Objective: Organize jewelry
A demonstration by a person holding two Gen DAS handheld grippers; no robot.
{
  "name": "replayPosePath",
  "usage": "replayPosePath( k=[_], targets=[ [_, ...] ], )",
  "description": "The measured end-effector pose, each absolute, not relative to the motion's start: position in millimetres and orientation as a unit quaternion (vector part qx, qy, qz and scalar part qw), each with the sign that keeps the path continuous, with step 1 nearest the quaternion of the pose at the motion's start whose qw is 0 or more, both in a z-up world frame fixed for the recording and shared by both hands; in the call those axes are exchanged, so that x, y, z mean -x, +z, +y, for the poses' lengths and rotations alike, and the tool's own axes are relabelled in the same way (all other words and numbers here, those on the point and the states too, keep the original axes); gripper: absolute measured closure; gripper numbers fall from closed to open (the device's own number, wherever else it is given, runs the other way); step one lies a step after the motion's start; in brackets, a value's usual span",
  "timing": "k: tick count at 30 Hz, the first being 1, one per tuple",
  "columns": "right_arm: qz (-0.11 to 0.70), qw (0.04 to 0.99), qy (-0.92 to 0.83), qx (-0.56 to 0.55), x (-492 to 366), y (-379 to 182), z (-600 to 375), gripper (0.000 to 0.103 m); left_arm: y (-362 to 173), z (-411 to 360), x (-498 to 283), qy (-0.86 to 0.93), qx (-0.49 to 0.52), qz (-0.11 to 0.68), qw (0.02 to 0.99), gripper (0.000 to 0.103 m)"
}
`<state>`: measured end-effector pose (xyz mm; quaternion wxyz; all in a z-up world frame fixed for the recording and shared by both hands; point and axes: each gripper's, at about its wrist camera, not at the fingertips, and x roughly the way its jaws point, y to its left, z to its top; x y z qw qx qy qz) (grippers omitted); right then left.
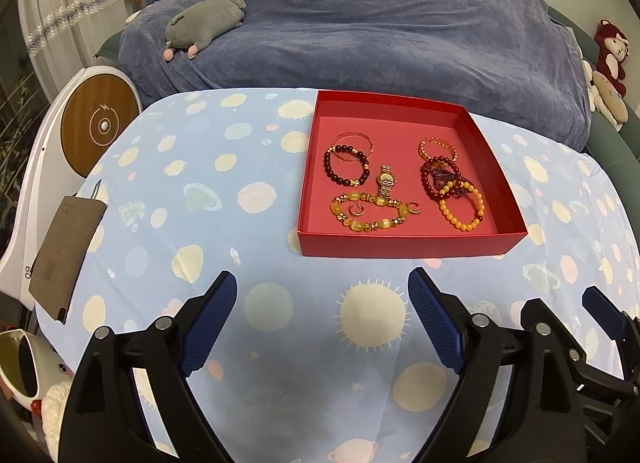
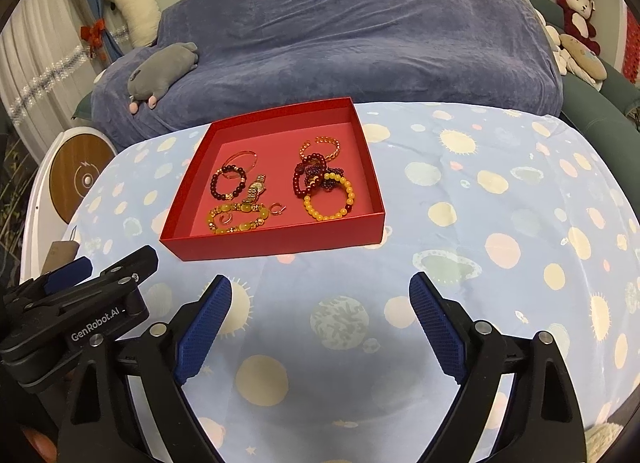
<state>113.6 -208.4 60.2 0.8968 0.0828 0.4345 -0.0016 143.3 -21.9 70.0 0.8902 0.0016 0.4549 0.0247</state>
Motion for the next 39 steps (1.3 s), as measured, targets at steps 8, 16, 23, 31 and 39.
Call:
replayPosePath(
  k=[8,16,23,31,39],
  targets=[
    [0.429,0.901,-0.012,-0.066,-110.5,61.1,-209.3,0.007,69.9,-19.6,-143.7,0.025,0.000,0.455,0.890,0.013],
    [0.431,0.900,-0.021,-0.060,-111.8,61.8,-210.4,0.007,70.8,-20.3,-142.2,0.025,-0.002,0.454,0.891,0.013],
    [0.433,0.899,-0.023,-0.061,-112.1,61.6,-210.9,0.007,70.8,-20.2,-142.1,0.025,-0.002,0.454,0.890,0.013],
    [0.433,0.899,-0.023,-0.061,-112.6,61.6,-211.4,0.007,70.6,-19.6,-142.3,0.026,-0.002,0.454,0.891,0.013],
    [0.432,0.900,-0.024,-0.061,-112.5,61.8,-211.5,0.007,72.4,-19.3,-141.3,0.028,0.000,0.455,0.890,0.013]
  ],
)
